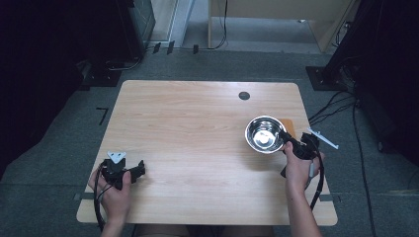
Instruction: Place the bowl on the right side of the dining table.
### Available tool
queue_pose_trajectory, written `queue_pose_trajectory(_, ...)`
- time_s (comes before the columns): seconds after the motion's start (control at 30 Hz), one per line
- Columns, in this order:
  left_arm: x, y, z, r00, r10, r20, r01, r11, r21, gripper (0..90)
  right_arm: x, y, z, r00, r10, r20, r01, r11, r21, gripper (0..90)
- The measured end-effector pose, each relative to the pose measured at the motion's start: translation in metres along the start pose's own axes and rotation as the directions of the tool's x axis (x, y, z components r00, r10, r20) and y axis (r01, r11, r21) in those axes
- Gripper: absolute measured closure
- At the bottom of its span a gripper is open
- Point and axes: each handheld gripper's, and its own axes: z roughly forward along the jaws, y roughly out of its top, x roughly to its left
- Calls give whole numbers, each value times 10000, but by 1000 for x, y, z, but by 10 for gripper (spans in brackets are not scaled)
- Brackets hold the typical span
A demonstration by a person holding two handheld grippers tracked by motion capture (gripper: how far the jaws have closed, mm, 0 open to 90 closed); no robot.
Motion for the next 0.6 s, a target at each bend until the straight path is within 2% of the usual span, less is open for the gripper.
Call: queue_pose_trajectory(0.6, 0, 0, 0, 10000, 12, -5, -12, 10000, 5, 75, -9, 12, 16, 9983, 369, 459, -363, 9992, -149, 848)
